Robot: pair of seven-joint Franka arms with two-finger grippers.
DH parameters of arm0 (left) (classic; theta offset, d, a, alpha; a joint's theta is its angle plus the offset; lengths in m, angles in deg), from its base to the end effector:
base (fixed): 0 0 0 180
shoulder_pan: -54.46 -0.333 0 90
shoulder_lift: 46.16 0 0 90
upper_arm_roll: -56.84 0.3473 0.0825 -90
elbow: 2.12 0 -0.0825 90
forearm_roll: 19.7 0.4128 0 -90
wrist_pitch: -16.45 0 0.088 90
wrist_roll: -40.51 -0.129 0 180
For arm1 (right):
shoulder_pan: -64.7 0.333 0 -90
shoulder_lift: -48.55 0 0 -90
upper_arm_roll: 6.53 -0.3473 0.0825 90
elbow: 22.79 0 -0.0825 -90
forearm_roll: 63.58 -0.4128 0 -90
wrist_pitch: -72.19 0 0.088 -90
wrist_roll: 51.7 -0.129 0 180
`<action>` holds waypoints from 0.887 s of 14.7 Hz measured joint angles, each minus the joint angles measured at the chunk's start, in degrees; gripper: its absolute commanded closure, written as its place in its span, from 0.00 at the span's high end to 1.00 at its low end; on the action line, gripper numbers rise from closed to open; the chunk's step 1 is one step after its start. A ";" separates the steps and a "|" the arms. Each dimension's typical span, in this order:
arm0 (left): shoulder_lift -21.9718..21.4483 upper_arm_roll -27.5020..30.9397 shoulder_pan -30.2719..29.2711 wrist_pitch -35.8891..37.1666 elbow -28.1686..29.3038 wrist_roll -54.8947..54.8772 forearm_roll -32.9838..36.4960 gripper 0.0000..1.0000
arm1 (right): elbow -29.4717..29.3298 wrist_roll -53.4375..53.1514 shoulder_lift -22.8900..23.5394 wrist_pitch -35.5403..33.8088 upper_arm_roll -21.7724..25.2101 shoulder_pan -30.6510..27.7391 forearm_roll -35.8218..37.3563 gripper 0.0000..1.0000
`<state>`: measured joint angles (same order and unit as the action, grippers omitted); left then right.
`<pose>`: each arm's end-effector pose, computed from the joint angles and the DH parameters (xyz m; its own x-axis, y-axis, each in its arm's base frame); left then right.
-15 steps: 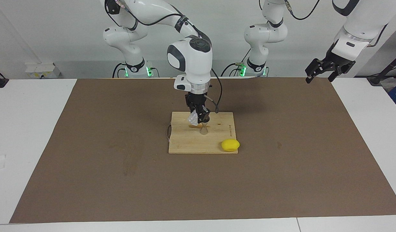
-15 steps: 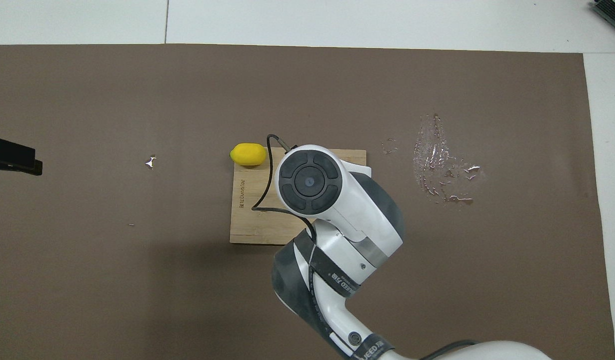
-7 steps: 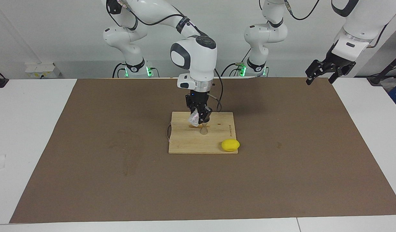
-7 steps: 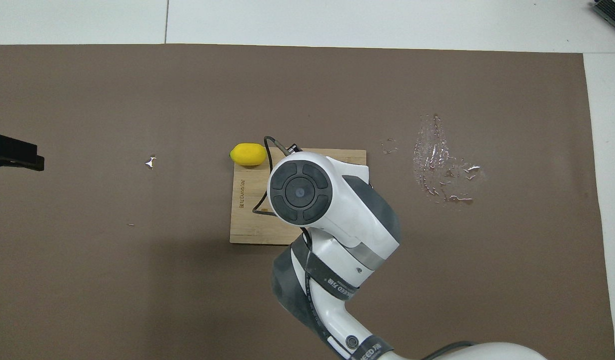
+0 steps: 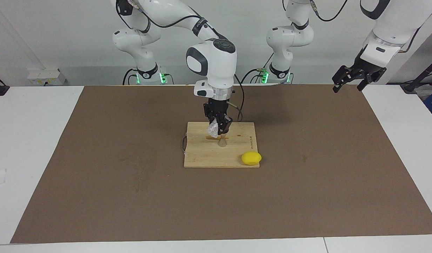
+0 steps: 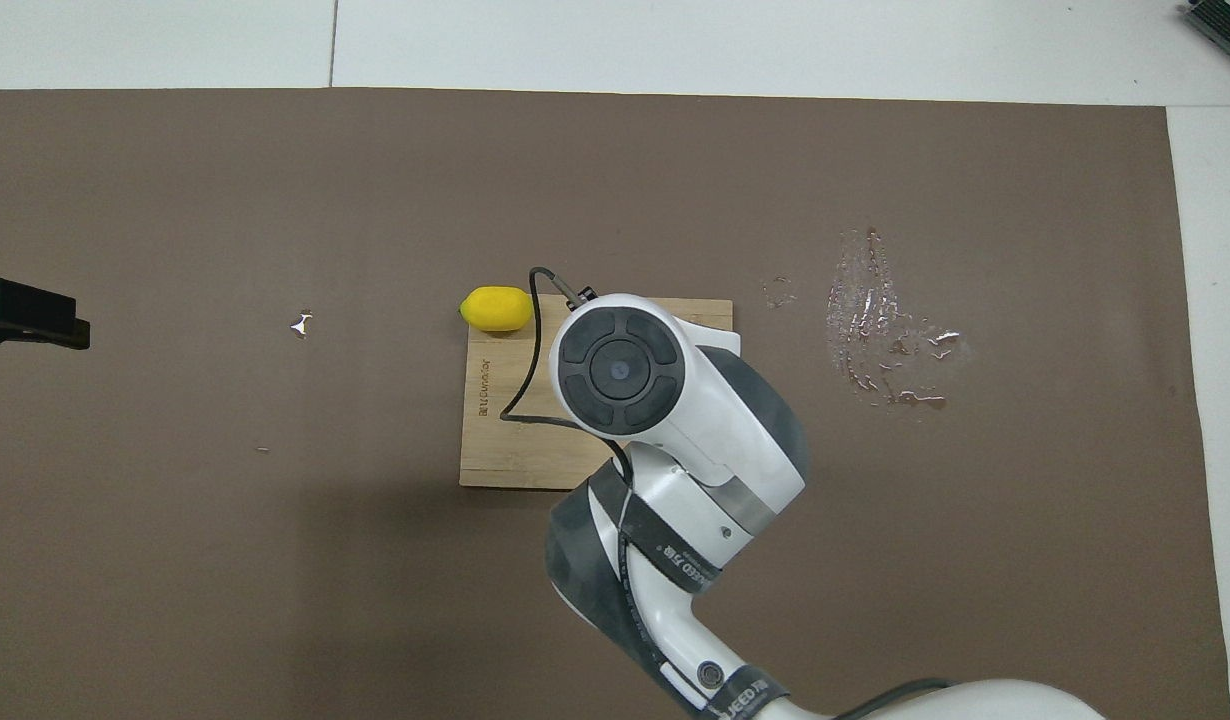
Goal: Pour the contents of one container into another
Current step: 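Tilt the glass with the right gripper to pour into the metal cup, then carry the glass with the right gripper back to its spot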
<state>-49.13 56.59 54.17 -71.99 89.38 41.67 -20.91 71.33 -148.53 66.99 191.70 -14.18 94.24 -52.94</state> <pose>0.5627 -0.0024 0.6481 0.9998 0.0204 -0.0020 0.0204 -0.9996 0.0208 0.5741 0.4080 0.4391 0.5562 -0.8232 0.1140 -0.8124 -0.5675 -0.1341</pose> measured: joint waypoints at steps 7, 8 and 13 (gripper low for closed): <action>-0.07 0.23 -0.08 -0.81 0.56 0.04 0.00 1.00 | 0.48 0.14 0.42 1.43 0.18 -5.48 -15.60 0.00; -0.11 0.23 -0.08 -0.81 0.65 0.04 0.00 1.00 | 0.75 0.73 0.52 1.83 0.21 -6.92 -18.85 0.00; -0.28 0.23 -0.08 -0.83 0.95 0.04 0.00 1.00 | 3.86 13.00 0.82 2.26 0.53 -18.94 -38.12 0.00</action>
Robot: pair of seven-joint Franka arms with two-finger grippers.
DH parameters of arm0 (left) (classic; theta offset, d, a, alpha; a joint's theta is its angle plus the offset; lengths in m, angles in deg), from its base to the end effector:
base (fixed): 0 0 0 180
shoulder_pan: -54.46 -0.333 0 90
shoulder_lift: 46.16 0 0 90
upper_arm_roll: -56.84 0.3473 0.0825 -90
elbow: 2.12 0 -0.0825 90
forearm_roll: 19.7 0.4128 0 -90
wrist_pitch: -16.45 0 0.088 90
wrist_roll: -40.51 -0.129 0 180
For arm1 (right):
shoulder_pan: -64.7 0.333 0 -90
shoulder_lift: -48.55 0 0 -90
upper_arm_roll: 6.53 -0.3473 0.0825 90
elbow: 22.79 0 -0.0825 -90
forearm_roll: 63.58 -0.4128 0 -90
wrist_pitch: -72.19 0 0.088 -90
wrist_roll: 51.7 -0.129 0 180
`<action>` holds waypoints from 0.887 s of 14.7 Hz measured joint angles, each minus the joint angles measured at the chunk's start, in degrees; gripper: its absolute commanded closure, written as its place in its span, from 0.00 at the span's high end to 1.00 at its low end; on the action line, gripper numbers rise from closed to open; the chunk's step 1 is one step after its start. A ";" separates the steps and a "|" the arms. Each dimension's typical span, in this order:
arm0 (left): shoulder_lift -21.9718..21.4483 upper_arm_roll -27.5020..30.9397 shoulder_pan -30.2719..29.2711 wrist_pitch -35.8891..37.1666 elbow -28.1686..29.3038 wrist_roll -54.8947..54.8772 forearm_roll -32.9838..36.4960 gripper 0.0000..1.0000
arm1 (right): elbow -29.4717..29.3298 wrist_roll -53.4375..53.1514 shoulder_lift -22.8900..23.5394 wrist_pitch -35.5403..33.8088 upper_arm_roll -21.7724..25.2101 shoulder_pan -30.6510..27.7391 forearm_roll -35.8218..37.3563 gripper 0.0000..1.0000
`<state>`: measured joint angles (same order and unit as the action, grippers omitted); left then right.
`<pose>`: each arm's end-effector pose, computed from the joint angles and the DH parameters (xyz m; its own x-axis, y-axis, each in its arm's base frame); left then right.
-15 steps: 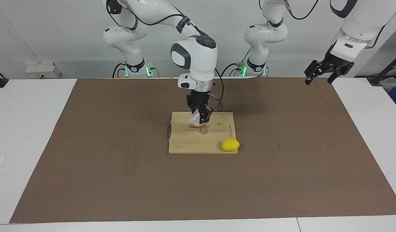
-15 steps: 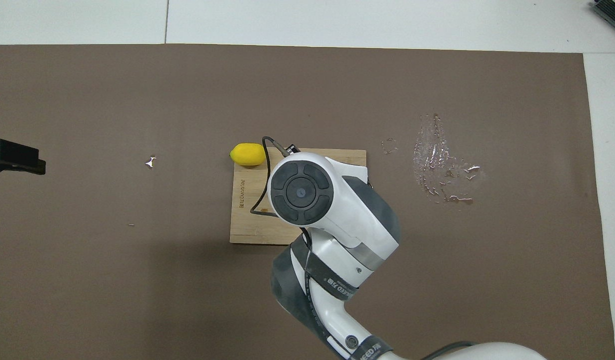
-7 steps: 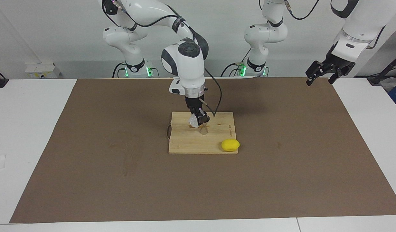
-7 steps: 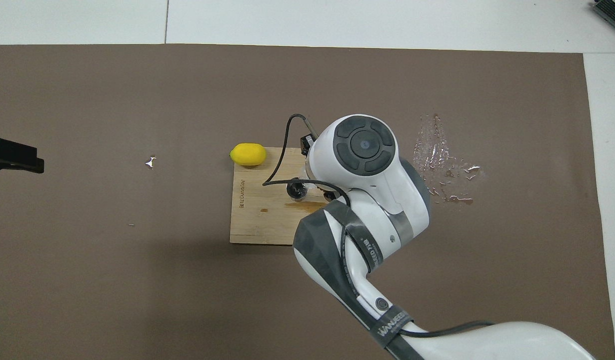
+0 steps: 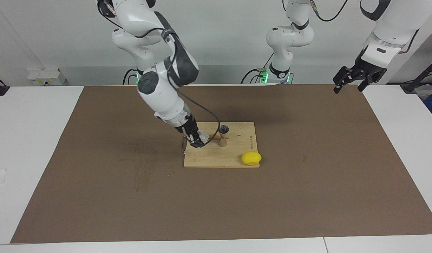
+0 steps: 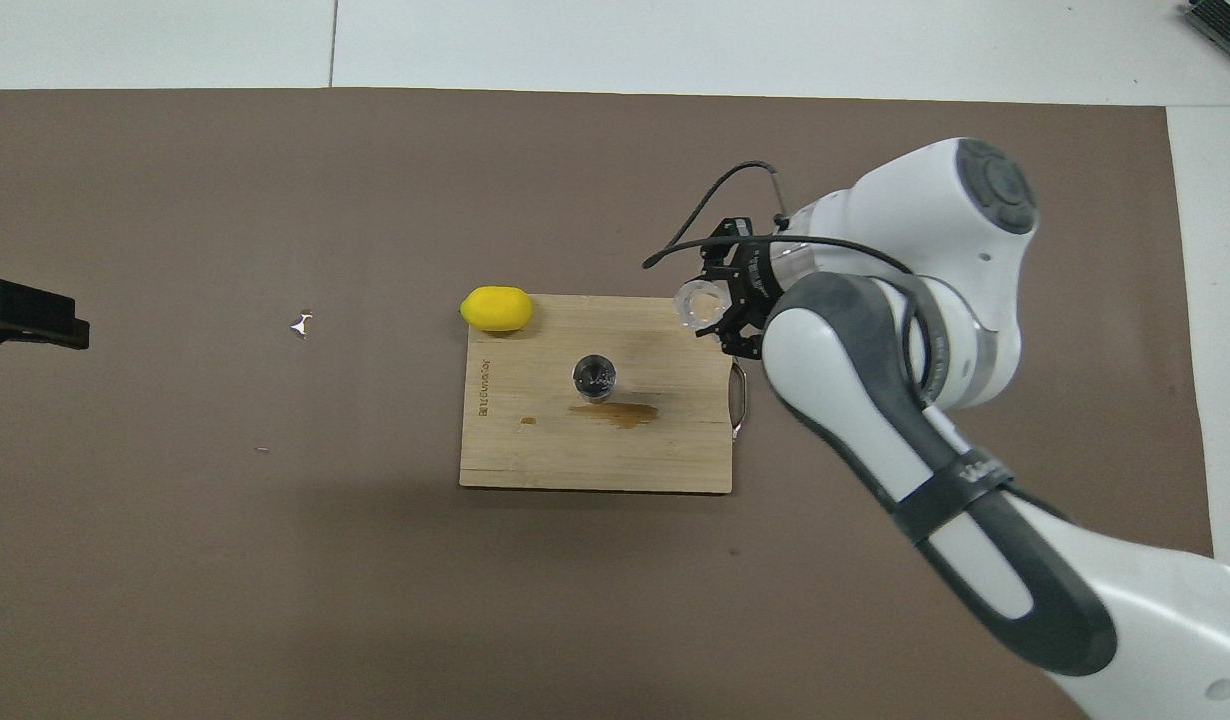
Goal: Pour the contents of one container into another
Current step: 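Carry the glass with the right gripper back to its spot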
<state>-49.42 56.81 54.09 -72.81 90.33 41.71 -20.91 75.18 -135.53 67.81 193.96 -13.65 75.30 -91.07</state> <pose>0.5624 0.0006 0.6439 0.9996 0.0266 0.0008 0.0266 -0.9994 0.0211 0.6588 0.2330 0.4057 0.1652 -0.8815 -0.4423 -0.9862 -0.1514 -0.0666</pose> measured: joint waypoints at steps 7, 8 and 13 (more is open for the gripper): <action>-0.11 0.00 0.00 -0.02 0.16 0.00 0.00 1.00 | 8.10 12.07 0.28 0.03 0.09 -14.22 -11.54 0.00; -0.14 0.00 0.00 -0.02 0.17 0.00 0.00 1.00 | 9.32 13.55 0.50 0.15 0.09 -15.50 -11.95 0.00; -0.24 0.00 0.00 -0.04 0.25 0.00 0.00 1.00 | 10.80 21.45 4.69 0.63 0.08 -20.00 -14.05 0.00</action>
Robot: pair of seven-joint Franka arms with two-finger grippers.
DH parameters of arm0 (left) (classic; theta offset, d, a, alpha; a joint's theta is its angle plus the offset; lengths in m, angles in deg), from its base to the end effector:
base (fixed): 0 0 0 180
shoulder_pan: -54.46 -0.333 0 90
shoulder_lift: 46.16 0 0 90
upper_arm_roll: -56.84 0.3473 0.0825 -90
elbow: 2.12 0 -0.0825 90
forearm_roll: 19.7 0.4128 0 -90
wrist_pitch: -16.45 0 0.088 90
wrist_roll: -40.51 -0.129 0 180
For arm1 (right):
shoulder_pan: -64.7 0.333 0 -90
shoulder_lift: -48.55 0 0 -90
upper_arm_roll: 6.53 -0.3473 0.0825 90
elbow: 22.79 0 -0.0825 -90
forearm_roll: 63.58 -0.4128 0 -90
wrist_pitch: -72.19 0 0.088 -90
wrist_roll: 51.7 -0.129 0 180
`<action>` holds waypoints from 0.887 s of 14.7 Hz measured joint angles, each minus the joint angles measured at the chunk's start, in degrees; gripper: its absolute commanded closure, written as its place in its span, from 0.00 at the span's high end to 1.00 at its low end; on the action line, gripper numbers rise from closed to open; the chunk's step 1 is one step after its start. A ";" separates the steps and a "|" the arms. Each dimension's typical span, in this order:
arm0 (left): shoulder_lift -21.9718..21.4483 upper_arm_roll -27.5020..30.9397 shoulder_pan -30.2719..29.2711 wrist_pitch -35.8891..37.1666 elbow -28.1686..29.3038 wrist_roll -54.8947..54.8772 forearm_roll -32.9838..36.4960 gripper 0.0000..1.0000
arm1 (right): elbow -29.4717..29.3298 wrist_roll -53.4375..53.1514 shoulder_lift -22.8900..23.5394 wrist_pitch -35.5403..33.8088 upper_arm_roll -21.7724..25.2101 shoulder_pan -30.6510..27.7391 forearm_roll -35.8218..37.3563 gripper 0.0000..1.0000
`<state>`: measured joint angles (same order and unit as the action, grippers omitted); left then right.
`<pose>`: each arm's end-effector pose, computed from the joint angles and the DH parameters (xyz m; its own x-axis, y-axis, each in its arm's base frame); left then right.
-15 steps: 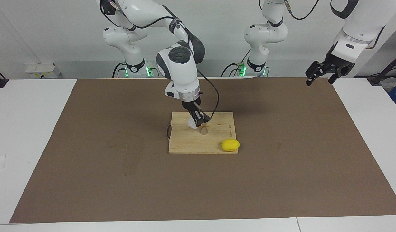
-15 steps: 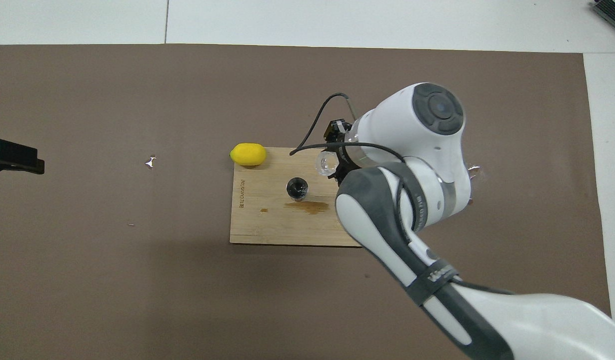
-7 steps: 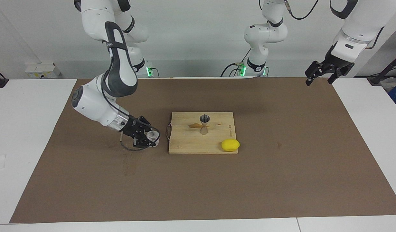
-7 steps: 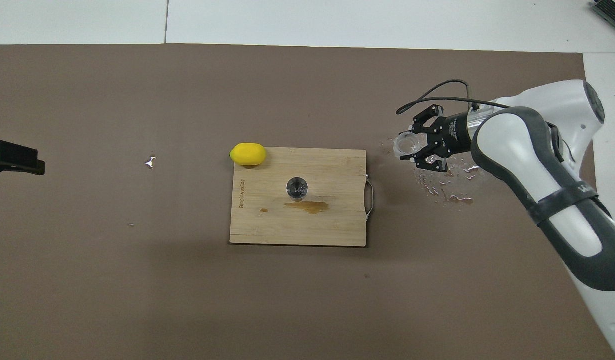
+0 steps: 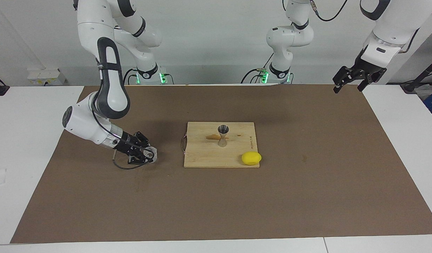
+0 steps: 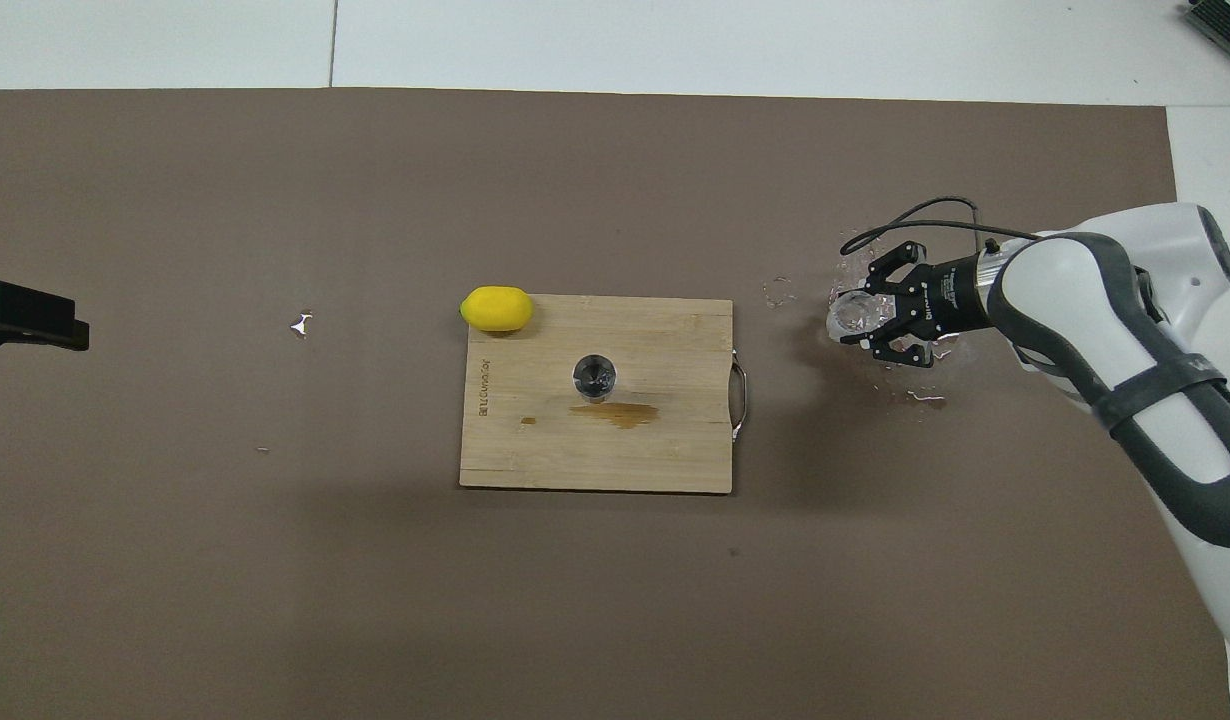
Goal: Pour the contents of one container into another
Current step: 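Carry the glass with the right gripper back to its spot, then lower the glass onto the table and open the right gripper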
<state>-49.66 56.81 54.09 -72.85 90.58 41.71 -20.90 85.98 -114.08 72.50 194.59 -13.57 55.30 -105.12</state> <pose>0.5610 0.0006 0.6441 0.9996 0.0266 0.0013 0.0266 -0.9994 0.0209 0.6512 0.0105 0.2701 -0.0246 -0.7988 -0.6011 -0.9997 0.0186 0.0162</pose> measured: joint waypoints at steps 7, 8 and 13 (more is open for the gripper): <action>-0.01 0.00 0.00 -0.03 0.03 0.00 0.00 1.00 | 0.23 0.23 0.50 0.30 0.02 -1.68 -0.25 1.00; -0.02 0.00 0.00 -0.04 0.03 0.00 0.00 1.00 | 0.23 0.48 0.46 0.34 0.03 -1.71 -0.20 1.00; -0.04 0.00 0.00 -0.06 0.05 0.00 0.00 1.00 | 1.19 7.75 -3.11 0.35 -0.26 -1.20 5.72 1.00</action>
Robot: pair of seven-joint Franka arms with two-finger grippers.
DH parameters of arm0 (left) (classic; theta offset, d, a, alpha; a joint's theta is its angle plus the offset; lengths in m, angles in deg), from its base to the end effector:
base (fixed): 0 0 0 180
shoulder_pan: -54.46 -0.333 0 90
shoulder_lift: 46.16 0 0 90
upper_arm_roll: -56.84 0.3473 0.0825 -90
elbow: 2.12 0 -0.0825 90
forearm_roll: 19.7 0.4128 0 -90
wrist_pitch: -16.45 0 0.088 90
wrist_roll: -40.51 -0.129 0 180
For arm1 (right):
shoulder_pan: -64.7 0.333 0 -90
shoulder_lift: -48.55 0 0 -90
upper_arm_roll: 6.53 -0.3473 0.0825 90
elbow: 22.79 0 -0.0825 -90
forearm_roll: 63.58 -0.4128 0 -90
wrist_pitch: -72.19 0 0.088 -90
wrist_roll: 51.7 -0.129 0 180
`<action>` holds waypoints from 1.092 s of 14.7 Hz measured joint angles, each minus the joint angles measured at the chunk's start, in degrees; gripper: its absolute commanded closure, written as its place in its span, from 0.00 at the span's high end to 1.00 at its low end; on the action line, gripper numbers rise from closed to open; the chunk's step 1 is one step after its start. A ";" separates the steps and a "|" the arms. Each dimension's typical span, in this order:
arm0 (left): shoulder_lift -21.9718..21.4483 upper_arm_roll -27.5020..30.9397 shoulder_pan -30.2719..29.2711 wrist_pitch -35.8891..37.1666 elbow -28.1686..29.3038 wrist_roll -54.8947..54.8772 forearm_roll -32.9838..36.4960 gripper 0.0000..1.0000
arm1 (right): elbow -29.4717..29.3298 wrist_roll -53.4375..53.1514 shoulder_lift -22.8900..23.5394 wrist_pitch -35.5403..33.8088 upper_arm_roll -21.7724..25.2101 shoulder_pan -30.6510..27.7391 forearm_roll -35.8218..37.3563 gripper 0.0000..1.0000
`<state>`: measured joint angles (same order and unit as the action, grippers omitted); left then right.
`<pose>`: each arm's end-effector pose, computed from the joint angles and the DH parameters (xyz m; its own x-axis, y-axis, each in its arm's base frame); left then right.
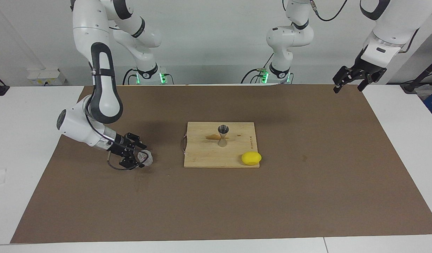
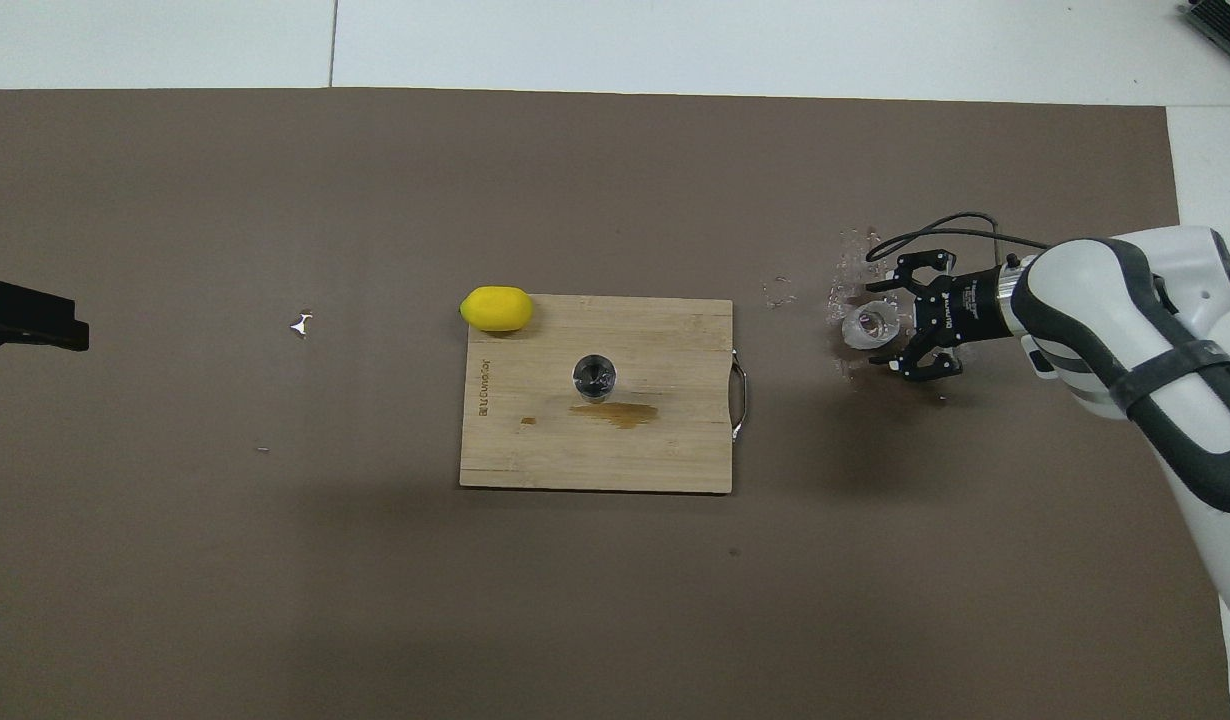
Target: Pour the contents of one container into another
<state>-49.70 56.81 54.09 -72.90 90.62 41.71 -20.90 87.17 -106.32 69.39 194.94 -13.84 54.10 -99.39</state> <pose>0.5608 0.0006 0.6442 0.9996 0.0266 0.0022 0.0266 -0.9994 0.0210 0.6448 -0.0049 0.2930 0.1698 -0.8345 -0.5241 -0.9855 -0.1432 -0.0913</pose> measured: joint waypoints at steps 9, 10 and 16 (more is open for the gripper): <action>-0.01 0.00 0.00 -0.04 0.01 0.00 0.00 1.00 | 1.41 19.05 -9.98 -1.70 -0.56 4.71 24.80 1.00; -0.01 0.00 0.00 -0.04 0.01 0.00 0.00 1.00 | 1.40 21.94 -10.58 -1.80 -0.59 5.61 27.88 1.00; -0.01 0.00 0.00 -0.04 0.01 0.00 0.00 1.00 | -1.27 32.87 -18.35 -8.58 -0.61 7.40 35.06 1.00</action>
<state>-49.71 56.81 54.09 -72.95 90.64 41.71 -20.90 85.90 -73.46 51.04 186.36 -14.44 61.50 -64.34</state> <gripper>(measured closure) 0.000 0.000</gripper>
